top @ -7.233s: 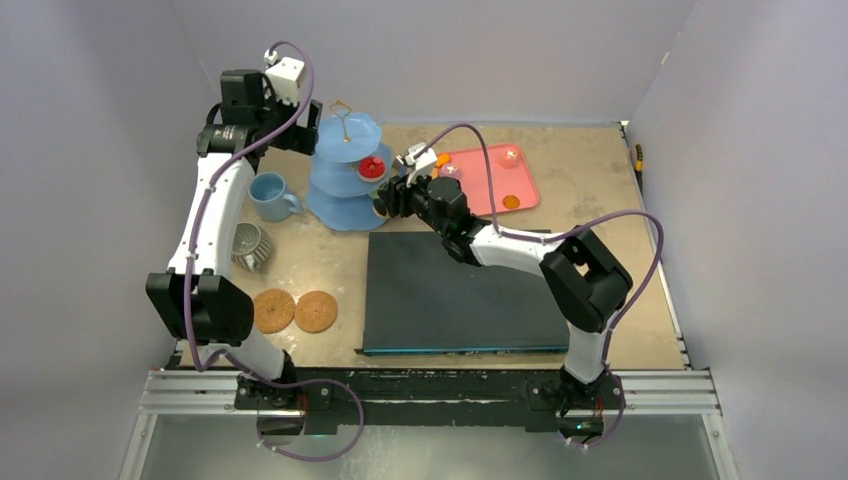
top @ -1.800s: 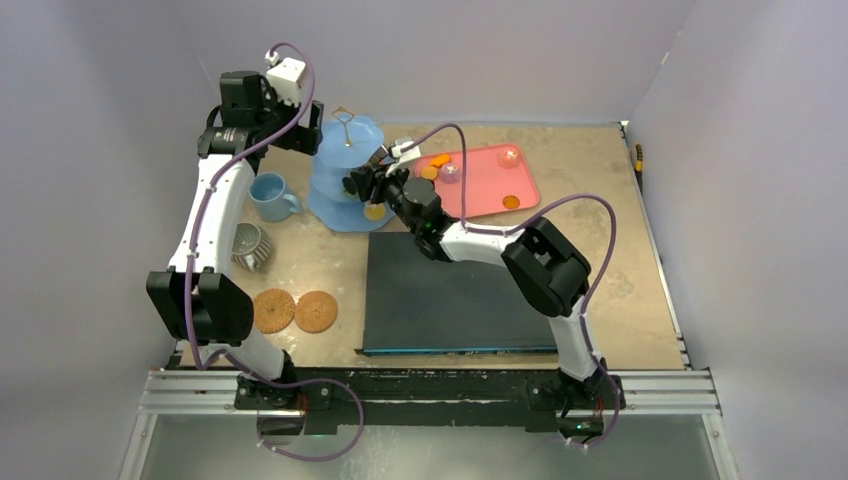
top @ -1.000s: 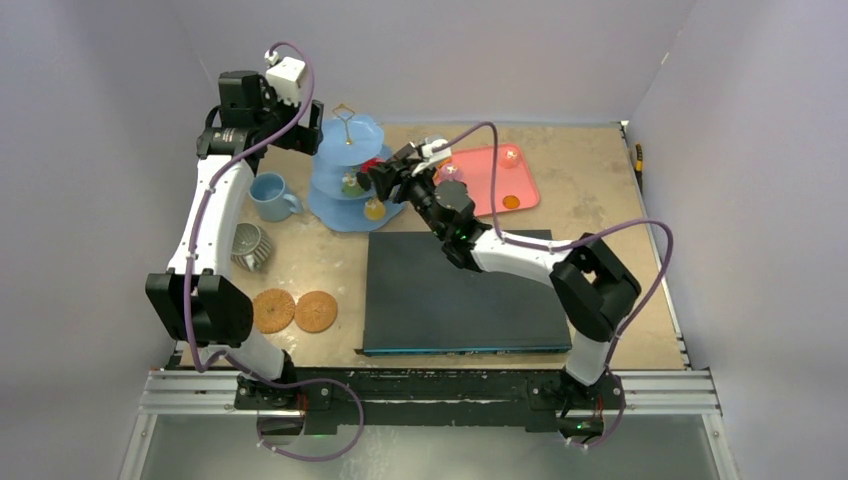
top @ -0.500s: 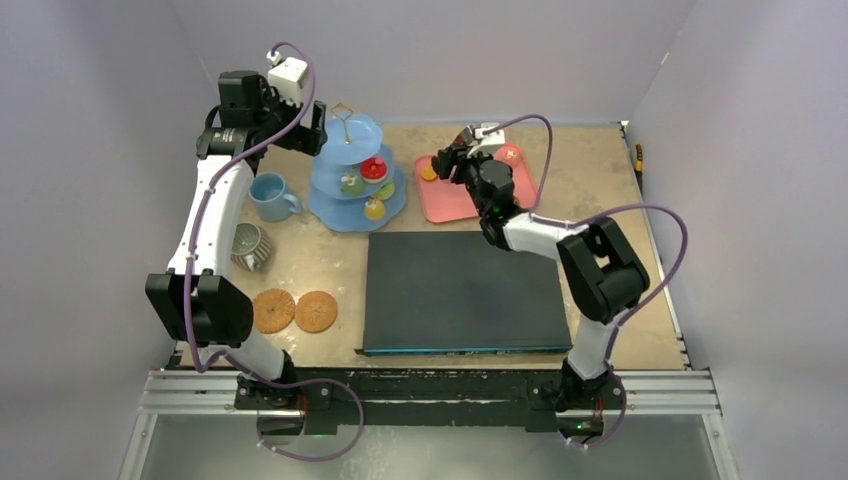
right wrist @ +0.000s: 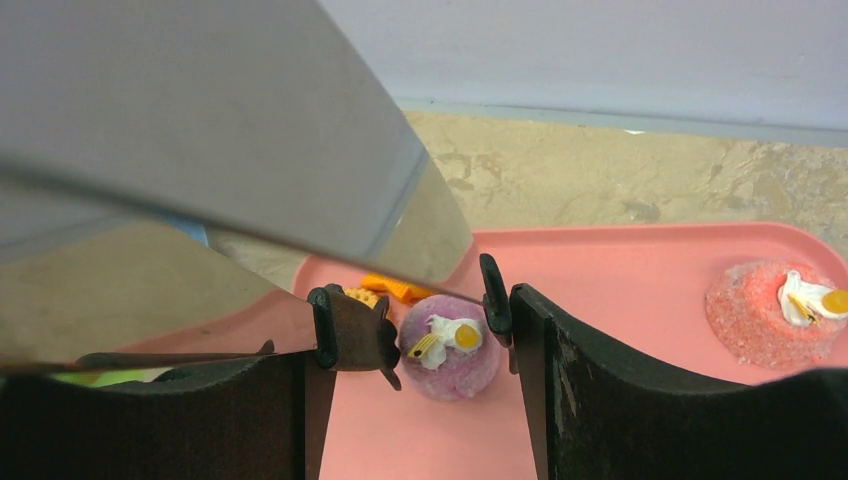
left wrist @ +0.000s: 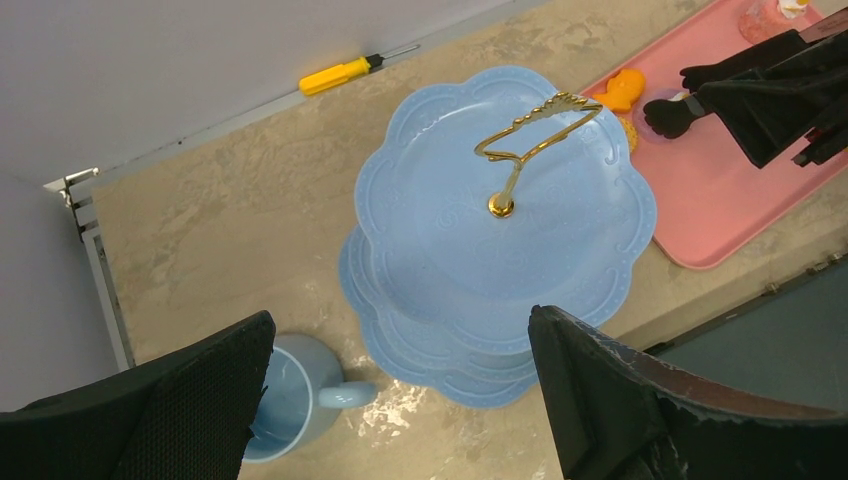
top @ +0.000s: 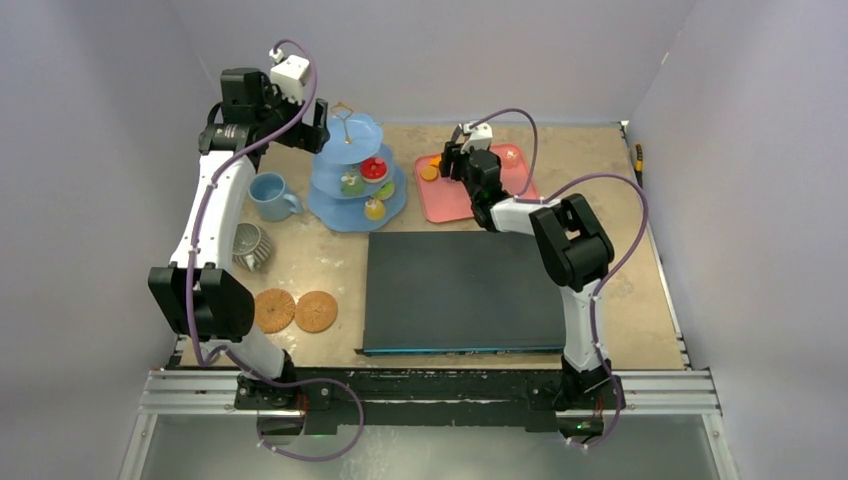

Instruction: Serve the afternoon tea

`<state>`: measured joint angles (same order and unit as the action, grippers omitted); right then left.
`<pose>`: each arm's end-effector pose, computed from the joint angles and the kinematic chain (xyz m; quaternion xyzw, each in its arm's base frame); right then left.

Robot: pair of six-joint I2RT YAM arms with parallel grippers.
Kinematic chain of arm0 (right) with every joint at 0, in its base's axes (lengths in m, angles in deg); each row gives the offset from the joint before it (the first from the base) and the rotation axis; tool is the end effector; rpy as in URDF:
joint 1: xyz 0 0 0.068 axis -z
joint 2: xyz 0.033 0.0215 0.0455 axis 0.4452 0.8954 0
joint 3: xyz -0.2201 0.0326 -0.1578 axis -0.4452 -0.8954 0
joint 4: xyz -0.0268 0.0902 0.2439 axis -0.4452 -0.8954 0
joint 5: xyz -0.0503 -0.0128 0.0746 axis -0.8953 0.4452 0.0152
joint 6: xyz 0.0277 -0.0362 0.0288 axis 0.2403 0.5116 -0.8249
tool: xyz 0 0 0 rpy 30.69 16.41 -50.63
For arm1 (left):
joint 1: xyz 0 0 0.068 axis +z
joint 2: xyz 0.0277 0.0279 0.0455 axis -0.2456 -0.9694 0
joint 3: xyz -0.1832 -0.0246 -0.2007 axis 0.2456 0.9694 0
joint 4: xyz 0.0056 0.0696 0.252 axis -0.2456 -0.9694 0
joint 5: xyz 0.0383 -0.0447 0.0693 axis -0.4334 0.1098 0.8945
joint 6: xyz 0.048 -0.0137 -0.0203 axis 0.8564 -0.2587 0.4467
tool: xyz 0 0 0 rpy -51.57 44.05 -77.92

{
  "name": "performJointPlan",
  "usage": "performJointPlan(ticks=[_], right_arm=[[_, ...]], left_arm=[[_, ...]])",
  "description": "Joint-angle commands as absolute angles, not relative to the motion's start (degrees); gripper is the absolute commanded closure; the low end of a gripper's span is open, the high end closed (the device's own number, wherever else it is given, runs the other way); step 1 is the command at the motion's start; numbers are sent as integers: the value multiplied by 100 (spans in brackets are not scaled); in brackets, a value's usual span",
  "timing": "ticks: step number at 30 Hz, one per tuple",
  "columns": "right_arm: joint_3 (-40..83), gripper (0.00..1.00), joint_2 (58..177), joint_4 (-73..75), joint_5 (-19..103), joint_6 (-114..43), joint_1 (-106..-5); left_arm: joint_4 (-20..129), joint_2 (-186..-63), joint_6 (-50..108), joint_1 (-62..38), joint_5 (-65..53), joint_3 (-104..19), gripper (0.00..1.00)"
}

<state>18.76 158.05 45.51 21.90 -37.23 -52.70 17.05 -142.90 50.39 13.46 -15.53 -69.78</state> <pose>0.4278 0.2027 0.1871 -0.0381 0.7336 0.1264 0.6667 0.3672 -0.0159 0.4083 0.1595 0.8420 -0.0924 0.5070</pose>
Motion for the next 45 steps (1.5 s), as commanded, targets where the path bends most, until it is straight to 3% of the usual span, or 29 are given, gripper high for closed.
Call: performJointPlan(ticks=[1, 10, 21, 30, 40, 45], right_arm=[[2339, 37, 15872, 4641, 2257, -3582, -5219], [2652, 41, 16160, 4399, 2474, -3687, -5210], [1961, 58, 15422, 4715, 2441, -3747, -5211], [1157, 61, 14507, 5013, 2573, -3994, -5235], [844, 63, 14008, 5028, 2769, -4085, -5272], [813, 64, 13854, 5002, 2826, -4082, -5272]], left_arm=[[1836, -14316, 5129, 1391, -1684, -7216, 2], [1913, -14394, 5140, 1387, -1966, -7306, 1], [1972, -14993, 5789, 1394, -3695, -7848, 2], [2431, -15368, 6164, 1404, -3826, -7869, 30], [2924, -15453, 6385, 1404, -4528, -7849, 41], [2633, -15626, 6742, 1404, -4452, -8008, 54]])
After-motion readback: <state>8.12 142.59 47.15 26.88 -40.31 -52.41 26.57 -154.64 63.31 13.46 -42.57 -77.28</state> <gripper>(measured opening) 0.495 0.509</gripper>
